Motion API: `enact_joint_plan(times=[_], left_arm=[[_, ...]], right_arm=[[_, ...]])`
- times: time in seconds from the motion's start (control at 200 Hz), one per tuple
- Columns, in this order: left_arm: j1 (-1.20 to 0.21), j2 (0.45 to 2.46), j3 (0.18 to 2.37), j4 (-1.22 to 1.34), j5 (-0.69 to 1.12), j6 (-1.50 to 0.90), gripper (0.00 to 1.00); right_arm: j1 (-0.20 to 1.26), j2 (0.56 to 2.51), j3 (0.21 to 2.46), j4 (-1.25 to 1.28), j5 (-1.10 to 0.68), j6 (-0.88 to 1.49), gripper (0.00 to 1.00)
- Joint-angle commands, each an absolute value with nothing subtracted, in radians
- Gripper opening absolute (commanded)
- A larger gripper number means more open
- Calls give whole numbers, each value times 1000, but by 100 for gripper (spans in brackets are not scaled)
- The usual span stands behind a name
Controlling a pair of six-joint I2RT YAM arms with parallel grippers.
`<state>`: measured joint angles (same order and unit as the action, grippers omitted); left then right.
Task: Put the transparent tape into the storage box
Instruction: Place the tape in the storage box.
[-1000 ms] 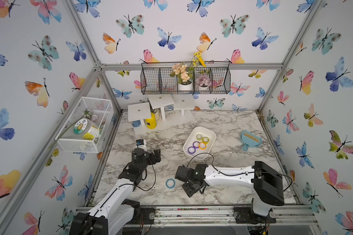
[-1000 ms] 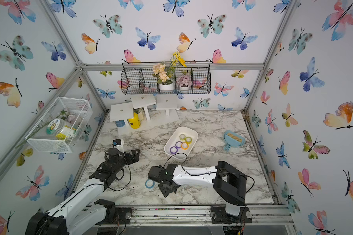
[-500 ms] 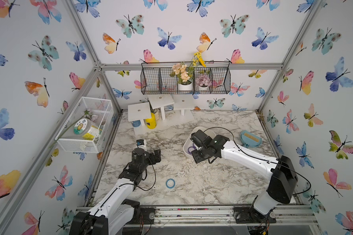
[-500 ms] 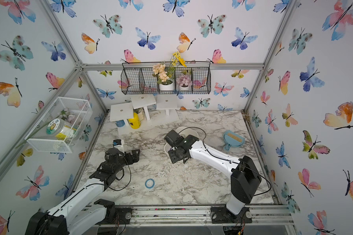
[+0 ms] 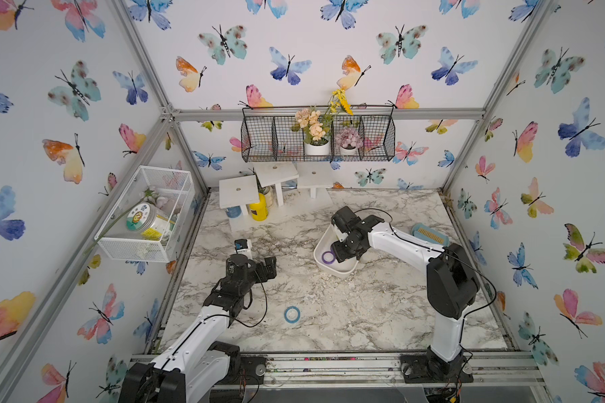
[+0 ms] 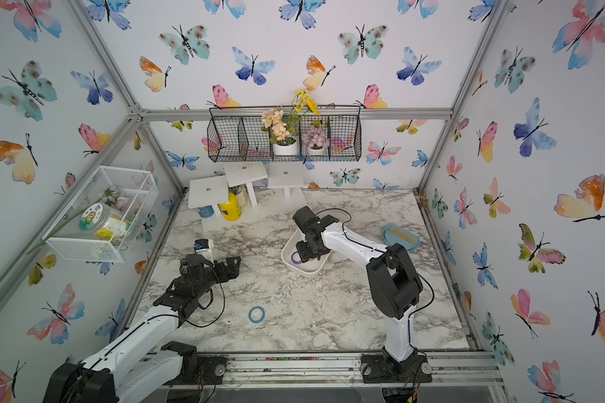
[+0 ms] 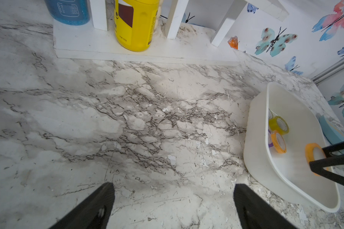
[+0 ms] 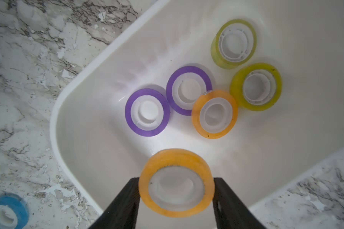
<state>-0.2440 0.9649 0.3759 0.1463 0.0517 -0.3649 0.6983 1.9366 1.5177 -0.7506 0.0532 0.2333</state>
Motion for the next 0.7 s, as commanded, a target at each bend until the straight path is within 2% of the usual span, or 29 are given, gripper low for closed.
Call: enact_joint_plan(times=[0.0,0.486,0.696], left_arm=[[-241,962,384,156,78,-368,99],[-241,946,382,158,91,-366,99],[-241,910,379,148,103,-362,99]], right_arm=[[684,1970,1546,-738,3,204,60],[680,2030,1550,-741,-12,197,61],[680,2005,1567,-753,-12,202,71]])
